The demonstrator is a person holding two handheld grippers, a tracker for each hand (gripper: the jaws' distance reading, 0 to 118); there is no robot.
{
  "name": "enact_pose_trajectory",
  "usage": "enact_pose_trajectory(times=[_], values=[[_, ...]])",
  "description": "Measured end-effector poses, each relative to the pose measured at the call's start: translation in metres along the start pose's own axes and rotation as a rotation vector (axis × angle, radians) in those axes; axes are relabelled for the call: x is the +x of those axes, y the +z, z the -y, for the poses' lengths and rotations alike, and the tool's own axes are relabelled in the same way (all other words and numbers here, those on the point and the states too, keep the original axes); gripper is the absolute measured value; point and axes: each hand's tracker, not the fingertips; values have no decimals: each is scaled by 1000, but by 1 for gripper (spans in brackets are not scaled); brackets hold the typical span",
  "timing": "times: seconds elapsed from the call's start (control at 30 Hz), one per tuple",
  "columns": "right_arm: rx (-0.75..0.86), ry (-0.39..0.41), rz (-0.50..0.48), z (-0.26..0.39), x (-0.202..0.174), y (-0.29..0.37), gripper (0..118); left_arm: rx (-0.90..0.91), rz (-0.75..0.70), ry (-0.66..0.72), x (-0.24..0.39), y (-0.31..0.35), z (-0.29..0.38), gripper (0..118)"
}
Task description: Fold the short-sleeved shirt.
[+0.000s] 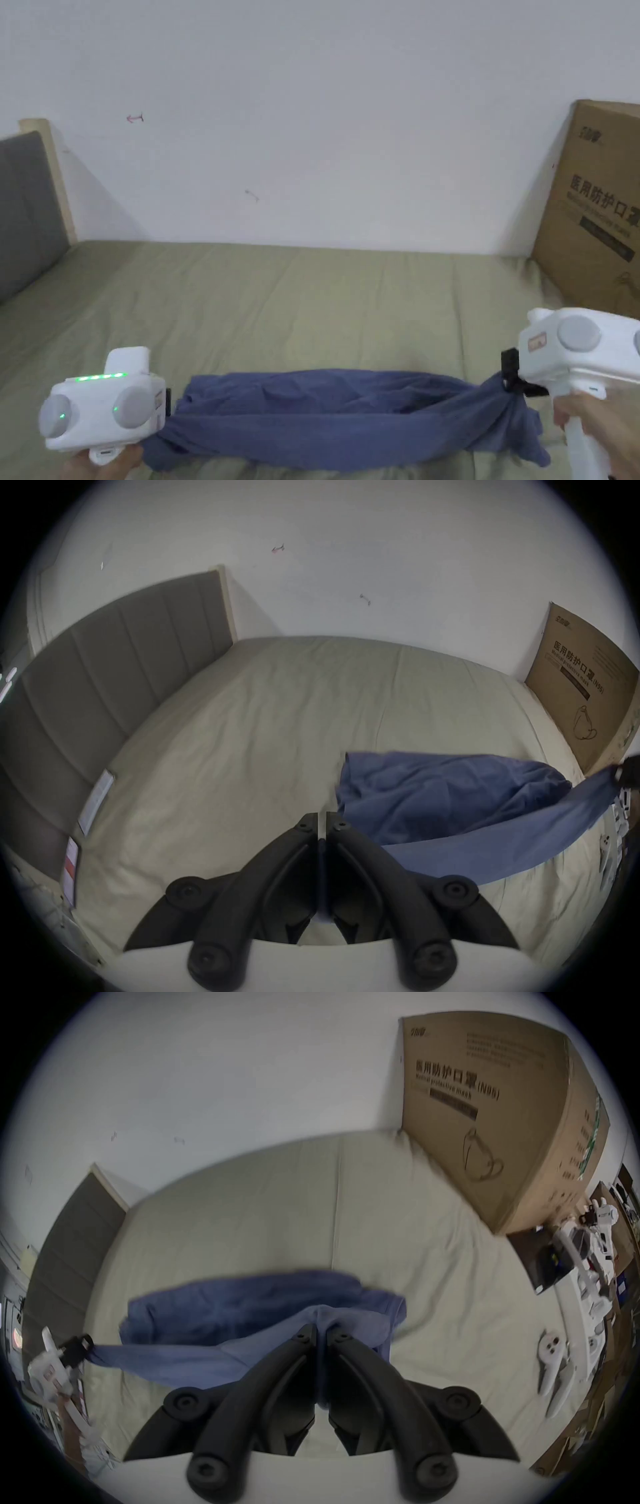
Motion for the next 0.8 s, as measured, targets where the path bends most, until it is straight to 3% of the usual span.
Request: enact_pose_trajectory(times=[0.13,0.23,0.37,0.5,0.8], values=[[17,56,1,66,1,9,4,-7,21,22,-16,17,30,2],[32,-23,-48,116,15,30,4,-1,16,-49,-26,42,50,2],[16,8,-31,177,31,61,4,26,47,-87,-42,84,82,2],[8,-49,-48,232,48,100,4,26,43,-149,-58,130,117,2],[-30,0,-37,308,88,152,4,-51,76,-196,-80,204,210,2]])
